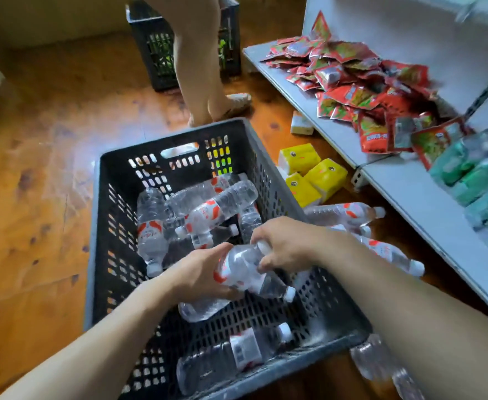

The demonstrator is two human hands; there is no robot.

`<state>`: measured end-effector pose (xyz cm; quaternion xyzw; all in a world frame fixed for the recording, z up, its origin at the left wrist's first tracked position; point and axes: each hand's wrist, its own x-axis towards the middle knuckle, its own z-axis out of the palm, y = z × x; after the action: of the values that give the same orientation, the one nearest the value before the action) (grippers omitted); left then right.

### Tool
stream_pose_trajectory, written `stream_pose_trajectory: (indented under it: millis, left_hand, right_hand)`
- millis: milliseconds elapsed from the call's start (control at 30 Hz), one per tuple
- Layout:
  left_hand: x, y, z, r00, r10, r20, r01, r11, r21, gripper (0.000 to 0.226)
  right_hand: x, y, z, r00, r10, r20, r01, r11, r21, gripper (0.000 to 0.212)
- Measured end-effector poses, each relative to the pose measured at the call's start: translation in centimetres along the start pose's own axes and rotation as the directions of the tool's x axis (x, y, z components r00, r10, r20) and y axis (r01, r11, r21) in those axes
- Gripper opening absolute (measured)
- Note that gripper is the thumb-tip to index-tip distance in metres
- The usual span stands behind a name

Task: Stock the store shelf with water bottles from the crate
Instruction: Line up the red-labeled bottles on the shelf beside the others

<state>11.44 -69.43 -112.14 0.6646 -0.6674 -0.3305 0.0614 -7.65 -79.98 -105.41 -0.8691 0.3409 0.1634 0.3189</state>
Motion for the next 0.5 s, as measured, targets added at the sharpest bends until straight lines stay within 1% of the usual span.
stream_pose_trajectory:
  millis: [67,100,167,200,267,333,433,500]
  left_hand:
    - [0.2,1.6,-1.5,0.995,0.059,-0.077,-0.061,0.998,-0.024,0.094]
    - [0.4,2.6,-2.2,0.989,0.098,-0.113,-0.106,0.992,-0.066,0.09]
    - [0.9,4.9,-3.4,0.967,0.176,-0.183,-0.21,0.959,-0.188,0.076]
    - [1.3,6.3,-4.0,0.956,0.202,-0.211,-0.254,0.933,-0.255,0.072]
    - [2.0,9.0,-5.1,0.944,0.215,-0.249,-0.3,0.874,-0.381,0.072]
    - [2.8,11.9,-6.0,0.924,0.24,-0.298,-0.355,0.825,-0.439,0.066]
    - [3.6,16.6,-7.3,0.878,0.275,-0.392,-0.447,0.765,-0.465,0.054]
    - [4.3,19.9,-8.1,0.84,0.293,-0.457,-0.516,0.693,-0.503,0.042]
  right_hand:
    - [-2.1,-0.1,-2.2,0.994,-0.025,-0.106,0.032,0.998,0.063,0.048]
    - [-3.3,0.2,-3.3,0.985,-0.03,-0.167,0.054,0.988,0.143,0.042]
    - [-5.9,1.0,-5.3,0.959,-0.014,-0.283,0.118,0.928,0.353,0.032]
    - [-7.1,1.6,-6.1,0.94,0.0,-0.342,0.158,0.887,0.435,0.028]
    - [-9.4,2.3,-7.4,0.893,0.01,-0.45,0.25,0.819,0.516,0.021]
    - [-11.4,2.8,-8.4,0.84,0.054,-0.54,0.323,0.749,0.579,0.021]
    - [-14.0,3.8,-9.8,0.758,0.156,-0.633,0.421,0.624,0.658,0.027]
    - [-16.2,4.7,-10.7,0.739,0.174,-0.65,0.452,0.587,0.671,0.035]
